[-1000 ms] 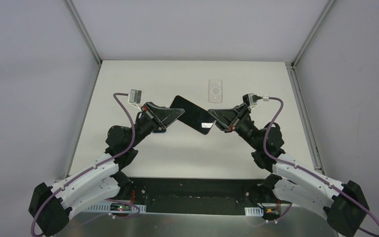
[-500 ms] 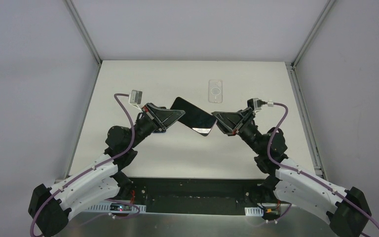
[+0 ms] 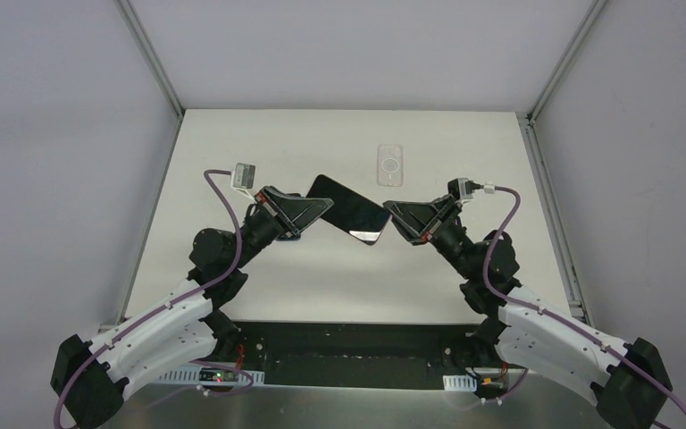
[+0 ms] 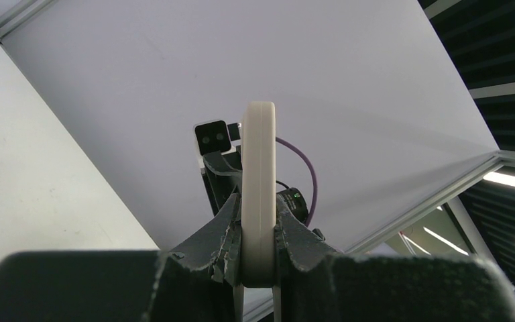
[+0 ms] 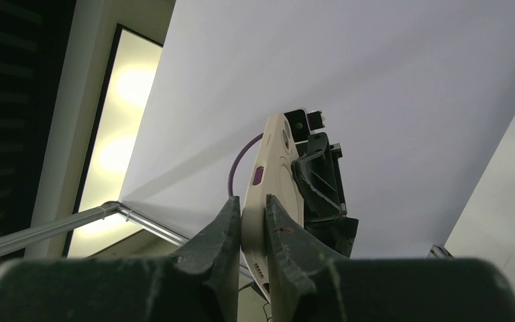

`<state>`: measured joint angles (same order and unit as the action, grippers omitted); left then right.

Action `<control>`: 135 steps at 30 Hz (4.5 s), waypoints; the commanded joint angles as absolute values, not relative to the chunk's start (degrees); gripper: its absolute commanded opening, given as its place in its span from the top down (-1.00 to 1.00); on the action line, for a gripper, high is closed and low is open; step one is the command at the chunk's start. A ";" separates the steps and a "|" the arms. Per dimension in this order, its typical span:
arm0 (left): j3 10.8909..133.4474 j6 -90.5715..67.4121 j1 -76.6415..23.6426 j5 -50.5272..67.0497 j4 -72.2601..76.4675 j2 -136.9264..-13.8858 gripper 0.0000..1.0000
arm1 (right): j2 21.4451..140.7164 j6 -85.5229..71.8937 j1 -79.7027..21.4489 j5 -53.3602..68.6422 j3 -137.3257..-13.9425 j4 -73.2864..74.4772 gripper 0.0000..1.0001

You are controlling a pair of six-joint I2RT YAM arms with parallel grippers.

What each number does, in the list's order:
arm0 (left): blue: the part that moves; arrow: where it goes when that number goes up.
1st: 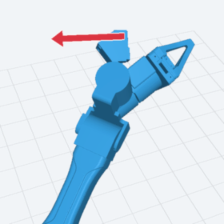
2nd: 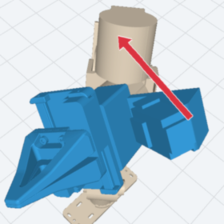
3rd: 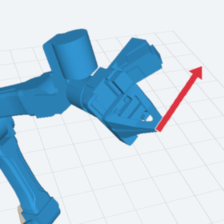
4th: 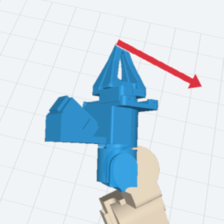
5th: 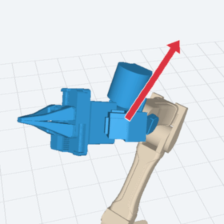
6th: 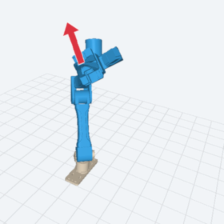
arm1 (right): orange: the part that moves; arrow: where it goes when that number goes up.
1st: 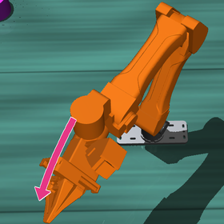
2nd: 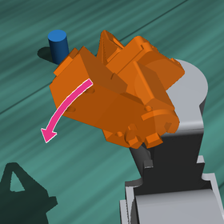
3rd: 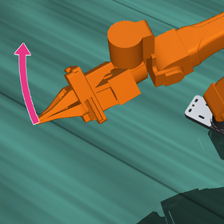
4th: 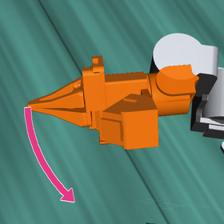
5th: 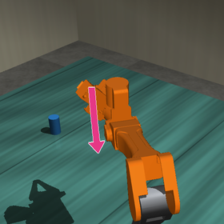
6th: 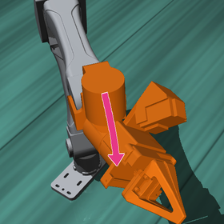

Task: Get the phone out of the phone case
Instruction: Remove the phone case from the phone.

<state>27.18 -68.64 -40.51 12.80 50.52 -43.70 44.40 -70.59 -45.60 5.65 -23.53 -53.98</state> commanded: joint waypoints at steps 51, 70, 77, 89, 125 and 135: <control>33.99 -76.88 -41.66 10.96 60.97 -52.61 1.00 | 43.74 -68.92 -42.81 21.52 -25.52 -64.43 0.02; 35.07 -71.99 -41.51 9.58 59.59 -52.59 1.00 | 22.16 -45.83 -44.69 5.68 -35.66 4.64 -0.33; 36.11 -67.88 -41.57 8.20 48.41 -51.33 1.00 | 29.49 -42.40 -49.93 -11.27 -42.03 19.71 -0.65; 37.63 -66.35 -41.56 7.90 38.93 -52.03 1.00 | 24.42 -42.50 -49.80 -5.82 -33.70 5.75 -0.92; 37.21 -65.21 -41.57 3.91 31.32 -44.88 1.00 | 34.11 -55.83 -49.74 5.92 -27.08 -14.46 -0.03; 35.97 -66.05 -41.57 3.91 34.57 -44.22 1.00 | 38.17 -59.95 -49.75 7.56 -26.77 -20.12 0.14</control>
<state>35.22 -64.27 -41.58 5.23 25.89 -46.61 37.89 -57.67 -49.63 6.26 -26.92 -14.92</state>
